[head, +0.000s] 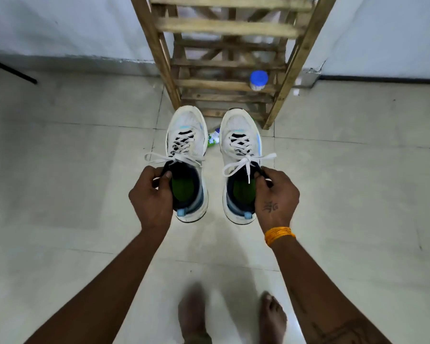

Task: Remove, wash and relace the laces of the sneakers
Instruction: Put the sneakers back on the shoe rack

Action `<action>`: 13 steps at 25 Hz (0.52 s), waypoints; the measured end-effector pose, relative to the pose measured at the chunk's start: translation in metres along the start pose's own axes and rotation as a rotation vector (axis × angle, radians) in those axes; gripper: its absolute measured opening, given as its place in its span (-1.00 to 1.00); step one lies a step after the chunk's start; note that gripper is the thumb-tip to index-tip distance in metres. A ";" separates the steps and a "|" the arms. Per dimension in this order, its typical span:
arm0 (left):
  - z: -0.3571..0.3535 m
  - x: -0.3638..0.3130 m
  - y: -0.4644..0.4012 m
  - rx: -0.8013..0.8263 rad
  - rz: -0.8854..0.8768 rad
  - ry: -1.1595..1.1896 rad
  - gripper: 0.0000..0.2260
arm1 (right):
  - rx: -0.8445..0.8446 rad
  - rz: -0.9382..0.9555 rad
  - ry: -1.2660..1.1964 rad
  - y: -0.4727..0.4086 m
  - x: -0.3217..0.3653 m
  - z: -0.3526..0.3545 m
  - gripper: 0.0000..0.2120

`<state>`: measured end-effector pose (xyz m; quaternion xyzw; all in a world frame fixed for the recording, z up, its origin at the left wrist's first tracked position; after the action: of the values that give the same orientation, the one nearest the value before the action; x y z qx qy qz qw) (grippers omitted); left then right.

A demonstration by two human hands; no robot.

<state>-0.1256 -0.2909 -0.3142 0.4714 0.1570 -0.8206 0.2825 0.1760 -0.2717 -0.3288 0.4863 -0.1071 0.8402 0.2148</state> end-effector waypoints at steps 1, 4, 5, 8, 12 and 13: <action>0.013 -0.024 0.000 0.011 -0.001 0.001 -0.89 | -0.001 -0.004 -0.011 -0.002 0.024 0.017 -0.79; 0.046 -0.092 -0.001 0.057 -0.008 0.001 -0.90 | 0.004 -0.051 -0.036 -0.003 0.089 0.059 -0.84; 0.053 -0.111 0.000 0.070 -0.011 0.001 -0.89 | 0.004 -0.068 -0.048 -0.003 0.106 0.069 -0.85; 0.078 -0.174 -0.007 0.106 -0.011 0.020 -0.88 | 0.003 -0.128 -0.066 -0.006 0.169 0.099 -0.87; 0.089 -0.241 -0.038 0.143 -0.063 0.015 -0.88 | -0.042 -0.151 -0.067 -0.023 0.232 0.123 -0.89; 0.089 -0.256 -0.049 0.148 -0.073 0.008 -0.88 | -0.052 -0.151 -0.072 -0.031 0.244 0.126 -0.88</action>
<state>-0.1151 -0.2174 -0.0490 0.4880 0.1140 -0.8380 0.2159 0.1818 -0.2308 -0.0556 0.5172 -0.0993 0.8005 0.2862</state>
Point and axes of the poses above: each hand's wrist, its own y-axis away from the middle knuckle, its own z-axis out of the back of the hand, x = y × z, the point moved 7 cm from there along -y, towards the middle knuckle, and after that the axes turned 1 degree about -z, right-handed, at the moved point
